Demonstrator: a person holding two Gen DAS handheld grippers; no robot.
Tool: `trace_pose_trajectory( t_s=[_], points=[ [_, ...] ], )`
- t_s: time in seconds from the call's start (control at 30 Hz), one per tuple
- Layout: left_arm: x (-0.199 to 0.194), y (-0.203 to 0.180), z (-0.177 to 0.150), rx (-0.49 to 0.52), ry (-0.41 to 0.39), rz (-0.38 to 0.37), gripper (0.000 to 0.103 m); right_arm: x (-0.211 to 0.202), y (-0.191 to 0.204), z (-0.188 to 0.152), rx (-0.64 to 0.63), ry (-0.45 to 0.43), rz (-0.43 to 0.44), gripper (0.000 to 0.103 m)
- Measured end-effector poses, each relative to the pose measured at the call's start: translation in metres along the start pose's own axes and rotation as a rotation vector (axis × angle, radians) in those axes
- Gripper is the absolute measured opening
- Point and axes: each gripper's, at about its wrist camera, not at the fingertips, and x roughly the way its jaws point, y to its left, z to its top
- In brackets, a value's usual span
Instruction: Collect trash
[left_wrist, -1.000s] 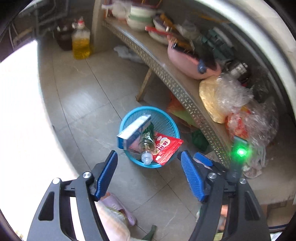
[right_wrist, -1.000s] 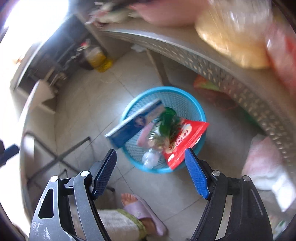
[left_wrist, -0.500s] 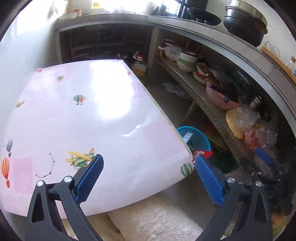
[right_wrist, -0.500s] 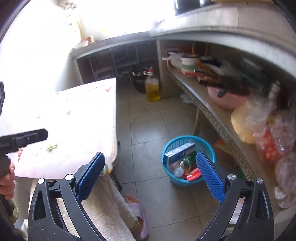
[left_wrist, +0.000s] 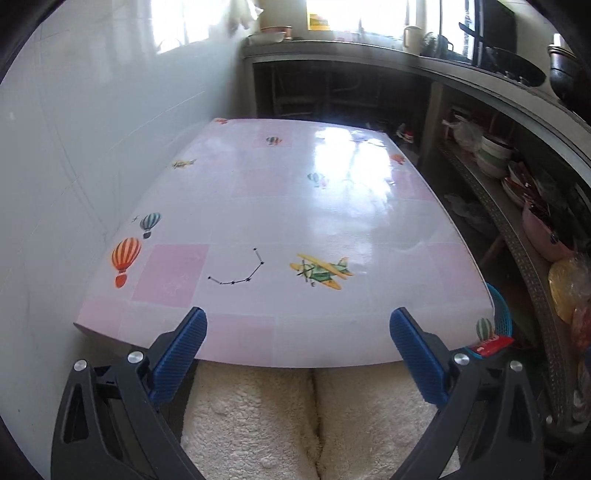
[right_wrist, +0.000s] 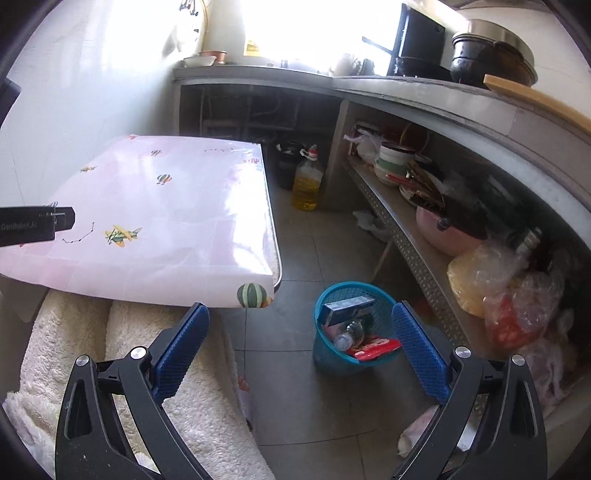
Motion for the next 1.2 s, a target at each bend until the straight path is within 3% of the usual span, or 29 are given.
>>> trace_pose_trajectory(
  t_s=[0.13,0.33,1.2],
  points=[
    [0.010,0.012,-0.008,-0.055,0.038,0.075,0.097,0.010,0.004,-0.004,0.018,0.065,-0.004,0.095],
    [0.017,0.013,-0.020,-0.038,0.046,0.155,0.097,0.019,-0.007,-0.006,0.093,0.121,-0.009,0.095],
    [-0.002,-0.026,-0.027,0.050,-0.012,0.157,0.097,0.021,-0.029,-0.015,0.173,0.153,-0.053,0.095]
  ],
)
